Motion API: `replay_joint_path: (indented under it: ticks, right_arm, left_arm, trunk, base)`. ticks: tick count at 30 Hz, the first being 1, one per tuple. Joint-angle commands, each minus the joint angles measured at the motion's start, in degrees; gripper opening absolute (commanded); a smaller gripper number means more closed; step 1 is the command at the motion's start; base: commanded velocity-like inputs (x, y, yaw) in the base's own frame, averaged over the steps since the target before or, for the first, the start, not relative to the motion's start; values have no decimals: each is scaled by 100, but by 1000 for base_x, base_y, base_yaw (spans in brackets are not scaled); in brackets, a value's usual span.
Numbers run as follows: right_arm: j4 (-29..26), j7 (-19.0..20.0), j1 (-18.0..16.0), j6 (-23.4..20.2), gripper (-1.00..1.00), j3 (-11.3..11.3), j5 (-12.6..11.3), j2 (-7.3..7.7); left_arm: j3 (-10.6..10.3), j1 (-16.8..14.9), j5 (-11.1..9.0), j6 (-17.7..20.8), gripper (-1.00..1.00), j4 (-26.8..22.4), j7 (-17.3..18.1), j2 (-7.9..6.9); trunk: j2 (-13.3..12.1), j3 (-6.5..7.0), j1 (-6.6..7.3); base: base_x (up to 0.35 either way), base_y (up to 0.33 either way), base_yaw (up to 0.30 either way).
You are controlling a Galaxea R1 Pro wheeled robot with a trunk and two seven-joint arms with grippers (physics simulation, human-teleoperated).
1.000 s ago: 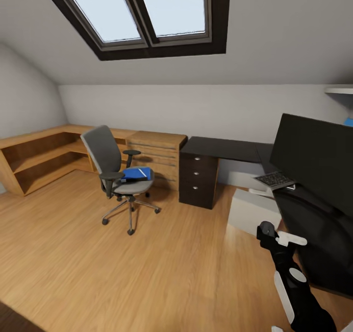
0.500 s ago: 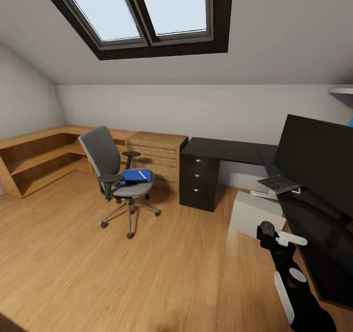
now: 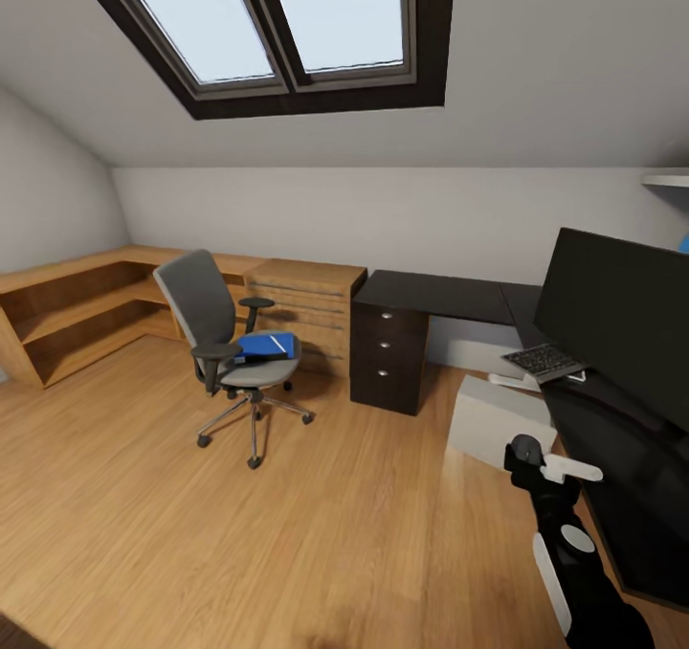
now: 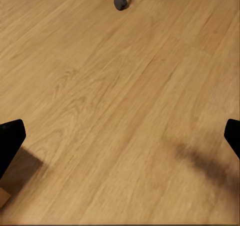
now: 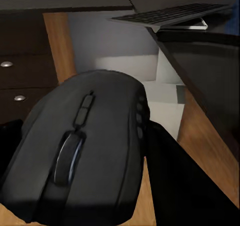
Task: In the bedroom, organize the workspace by keeping the computer under the desk, ensuring the monitor is on the desk, placing the keyboard on the desk next to the monitor, placing the mouse on the desk next to the keyboard, moving the folder from the swivel chair onto the desk next to the mouse, stacking the notebook on top of the folder with the pen on top of the notebook, and positioning the swivel chair next to the desk.
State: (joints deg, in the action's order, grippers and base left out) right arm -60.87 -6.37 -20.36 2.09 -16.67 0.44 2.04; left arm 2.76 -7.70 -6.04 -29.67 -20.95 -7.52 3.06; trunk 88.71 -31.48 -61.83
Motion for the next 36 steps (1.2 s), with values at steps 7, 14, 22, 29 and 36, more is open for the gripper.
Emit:
replay_joint_path:
  ticks: [7,14,22,29,36]
  right_arm:
    - [-53,-302,-3,-84,-100,61,72,-156]
    - [-139,-344,-3,-633,-100,723,63,-255]
    - [-149,-349,-3,-1066,-100,1152,86,-656]
    - [-232,-336,-3,-1041,-100,1126,36,-672]
    - [-238,-330,1,-1009,-100,1123,46,-651]
  left_arm:
    - [-16,-3,-13,510,100,-330,61,233]
    - [-10,-3,-26,1675,100,-1394,43,458]
    - [-21,-3,-91,960,100,-1029,78,316]
    - [-206,-3,-87,259,100,-238,88,318]
    - [-469,-3,38,-60,100,-111,63,300]
  trunk:
    - [-279,121,155]
    - [-560,246,309]
    - [-881,390,484]
    - [-1162,516,638]
    - [-1443,641,792]
  base:
    - [0,0,0]
    - [0,0,0]
    - [0,0,0]
    - [0,0,0]
    - [0,0,0]
